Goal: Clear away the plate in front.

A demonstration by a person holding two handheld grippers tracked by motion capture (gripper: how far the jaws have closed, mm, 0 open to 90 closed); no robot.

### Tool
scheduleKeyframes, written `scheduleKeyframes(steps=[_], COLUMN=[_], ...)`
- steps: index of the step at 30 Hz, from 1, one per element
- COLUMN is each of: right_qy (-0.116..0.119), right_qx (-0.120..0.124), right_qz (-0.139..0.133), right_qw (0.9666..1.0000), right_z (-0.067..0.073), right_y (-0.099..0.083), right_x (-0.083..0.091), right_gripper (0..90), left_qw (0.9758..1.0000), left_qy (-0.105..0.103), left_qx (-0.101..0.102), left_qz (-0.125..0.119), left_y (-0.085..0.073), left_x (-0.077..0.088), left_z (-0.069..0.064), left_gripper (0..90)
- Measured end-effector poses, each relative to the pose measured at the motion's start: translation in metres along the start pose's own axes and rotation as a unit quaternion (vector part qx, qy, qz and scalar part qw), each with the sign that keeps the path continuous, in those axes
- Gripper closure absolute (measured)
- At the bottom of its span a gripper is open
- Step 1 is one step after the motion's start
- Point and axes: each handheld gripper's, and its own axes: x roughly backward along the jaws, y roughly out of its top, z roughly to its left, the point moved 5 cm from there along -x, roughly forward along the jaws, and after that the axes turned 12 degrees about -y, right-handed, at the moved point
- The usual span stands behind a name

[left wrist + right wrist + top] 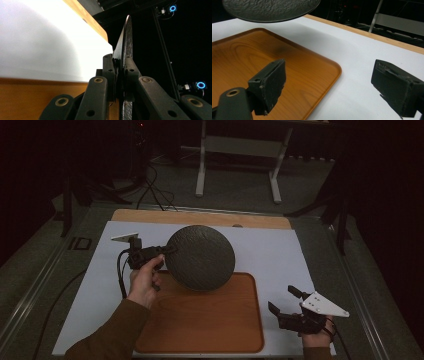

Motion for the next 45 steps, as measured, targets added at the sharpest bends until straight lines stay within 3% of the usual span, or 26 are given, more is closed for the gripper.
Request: scheduleKeyframes(steps=[7, 18, 26, 38, 45], right_qy=[0.001, 0.000, 0.000, 0.000, 0.000], right_qx=[0.001, 0.005, 0.005, 0.006, 0.006], right_qz=[0.001, 0.003, 0.004, 0.002, 0.001], right_qw=[1.0000, 1.0000, 1.0000, 1.0000, 1.0000], right_z=[0.001, 0.001, 0.002, 0.002, 0.001], right_y=[0.000, 0.000, 0.000, 0.000, 0.000], right_x=[0.000, -0.001, -0.002, -0.001, -0.001], right_gripper=[12.3, 12.3, 12.3, 12.3, 12.3], left_qw=[0.9999, 0.9998, 0.9992, 0.9979, 0.9964], left_qy=[-0.003, 0.000, 0.006, 0.019, 0.051], left_qx=[0.013, 0.018, 0.040, 0.049, 0.037], left_qz=[0.003, 0.006, 0.001, 0.039, 0.057], left_y=[-0.016, -0.032, -0.050, -0.077, -0.090], left_x=[0.011, 0.024, 0.037, 0.029, 0.029], left_z=[0.005, 0.014, 0.029, 0.045, 0.060], left_gripper=[84.6, 84.3, 84.3, 84.4, 84.4])
